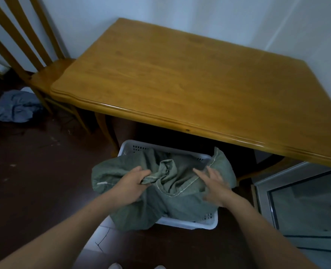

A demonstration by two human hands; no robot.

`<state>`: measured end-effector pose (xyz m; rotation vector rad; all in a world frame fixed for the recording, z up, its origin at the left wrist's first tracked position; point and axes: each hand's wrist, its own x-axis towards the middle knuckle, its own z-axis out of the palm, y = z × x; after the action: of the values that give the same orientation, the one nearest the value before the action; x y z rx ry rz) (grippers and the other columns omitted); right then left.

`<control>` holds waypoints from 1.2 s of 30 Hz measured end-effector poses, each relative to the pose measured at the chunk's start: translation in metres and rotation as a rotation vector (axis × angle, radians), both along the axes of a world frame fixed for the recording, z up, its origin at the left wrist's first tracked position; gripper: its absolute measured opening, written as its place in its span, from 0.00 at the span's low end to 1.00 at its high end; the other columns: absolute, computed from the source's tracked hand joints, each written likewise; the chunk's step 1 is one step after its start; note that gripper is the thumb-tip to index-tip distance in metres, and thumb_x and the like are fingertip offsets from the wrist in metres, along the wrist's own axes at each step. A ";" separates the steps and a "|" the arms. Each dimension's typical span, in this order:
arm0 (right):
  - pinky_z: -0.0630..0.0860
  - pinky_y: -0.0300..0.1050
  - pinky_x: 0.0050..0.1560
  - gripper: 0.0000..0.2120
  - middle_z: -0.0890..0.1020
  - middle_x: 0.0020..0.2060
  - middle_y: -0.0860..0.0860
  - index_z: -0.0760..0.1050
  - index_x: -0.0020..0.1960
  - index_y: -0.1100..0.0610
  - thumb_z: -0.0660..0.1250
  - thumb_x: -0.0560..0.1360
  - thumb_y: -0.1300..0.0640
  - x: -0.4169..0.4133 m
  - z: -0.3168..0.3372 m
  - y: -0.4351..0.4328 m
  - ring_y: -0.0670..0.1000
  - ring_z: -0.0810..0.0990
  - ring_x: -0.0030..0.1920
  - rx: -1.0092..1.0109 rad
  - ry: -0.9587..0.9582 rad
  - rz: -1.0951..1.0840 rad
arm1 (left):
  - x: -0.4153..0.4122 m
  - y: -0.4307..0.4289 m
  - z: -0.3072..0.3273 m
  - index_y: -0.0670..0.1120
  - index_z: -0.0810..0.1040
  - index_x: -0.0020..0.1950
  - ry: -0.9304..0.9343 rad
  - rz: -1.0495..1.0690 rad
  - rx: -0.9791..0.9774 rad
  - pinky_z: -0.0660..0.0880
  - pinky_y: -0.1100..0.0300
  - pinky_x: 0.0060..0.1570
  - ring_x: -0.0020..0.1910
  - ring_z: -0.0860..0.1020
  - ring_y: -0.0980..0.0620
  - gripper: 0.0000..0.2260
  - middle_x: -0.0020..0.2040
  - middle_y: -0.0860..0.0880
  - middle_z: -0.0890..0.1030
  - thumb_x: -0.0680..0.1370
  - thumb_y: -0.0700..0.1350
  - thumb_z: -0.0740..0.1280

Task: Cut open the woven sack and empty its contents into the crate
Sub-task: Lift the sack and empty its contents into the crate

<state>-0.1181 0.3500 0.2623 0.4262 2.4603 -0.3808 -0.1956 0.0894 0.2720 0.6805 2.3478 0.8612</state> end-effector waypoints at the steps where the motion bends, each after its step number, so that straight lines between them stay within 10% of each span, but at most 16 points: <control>1: 0.53 0.63 0.73 0.34 0.41 0.77 0.50 0.55 0.74 0.39 0.67 0.73 0.52 -0.001 -0.009 0.004 0.56 0.38 0.77 0.044 -0.067 0.017 | 0.001 -0.006 -0.003 0.55 0.70 0.39 0.012 0.009 -0.010 0.64 0.72 0.45 0.45 0.69 0.57 0.11 0.43 0.53 0.67 0.78 0.41 0.63; 4: 0.63 0.60 0.69 0.26 0.57 0.74 0.56 0.68 0.66 0.50 0.66 0.72 0.40 -0.001 -0.028 -0.001 0.58 0.54 0.75 0.055 -0.111 -0.093 | -0.001 -0.015 -0.010 0.52 0.76 0.51 0.006 0.144 -0.075 0.63 0.66 0.56 0.56 0.68 0.52 0.05 0.53 0.53 0.69 0.79 0.43 0.63; 7: 0.77 0.47 0.46 0.27 0.81 0.50 0.52 0.72 0.58 0.57 0.68 0.70 0.38 0.005 -0.026 -0.006 0.52 0.80 0.50 -0.103 -0.015 -0.299 | -0.008 -0.015 -0.007 0.46 0.76 0.49 -0.230 0.419 -0.001 0.70 0.57 0.49 0.52 0.76 0.44 0.06 0.52 0.44 0.78 0.80 0.45 0.61; 13: 0.80 0.52 0.49 0.05 0.83 0.45 0.56 0.78 0.49 0.56 0.66 0.76 0.56 0.005 0.063 0.000 0.55 0.82 0.46 -0.527 0.308 -0.666 | -0.012 0.026 0.052 0.46 0.76 0.49 -0.306 0.503 0.296 0.71 0.62 0.40 0.44 0.77 0.49 0.06 0.43 0.48 0.79 0.81 0.42 0.59; 22: 0.81 0.44 0.48 0.12 0.85 0.46 0.49 0.79 0.47 0.50 0.67 0.73 0.67 -0.017 0.211 -0.014 0.48 0.84 0.46 -0.897 1.002 -0.698 | -0.014 0.057 0.184 0.57 0.76 0.50 -0.129 0.367 0.854 0.75 0.59 0.45 0.46 0.79 0.53 0.09 0.45 0.54 0.81 0.81 0.43 0.59; 28: 0.78 0.60 0.56 0.11 0.83 0.51 0.57 0.77 0.50 0.52 0.65 0.73 0.65 -0.013 0.148 -0.035 0.58 0.82 0.51 -0.643 0.528 -0.661 | -0.010 0.046 0.123 0.49 0.74 0.58 -0.029 0.347 0.296 0.71 0.60 0.53 0.58 0.76 0.48 0.08 0.54 0.49 0.78 0.81 0.43 0.59; 33: 0.81 0.44 0.44 0.15 0.82 0.46 0.56 0.76 0.54 0.60 0.61 0.72 0.73 -0.043 0.244 -0.025 0.51 0.83 0.44 -0.975 1.098 -0.697 | -0.041 0.064 0.209 0.49 0.74 0.60 0.120 0.339 0.770 0.72 0.57 0.54 0.55 0.76 0.51 0.10 0.55 0.50 0.79 0.81 0.42 0.59; 36: 0.81 0.44 0.42 0.14 0.82 0.47 0.58 0.76 0.58 0.64 0.63 0.74 0.70 -0.033 0.217 -0.034 0.50 0.84 0.41 -0.931 1.102 -0.791 | -0.031 0.066 0.193 0.56 0.72 0.56 0.022 0.358 0.808 0.74 0.61 0.53 0.54 0.77 0.56 0.08 0.51 0.57 0.79 0.82 0.44 0.58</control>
<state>-0.1509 0.3163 0.4796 0.8935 2.4674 -2.4835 -0.2265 0.1555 0.4653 0.5579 2.1199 2.0149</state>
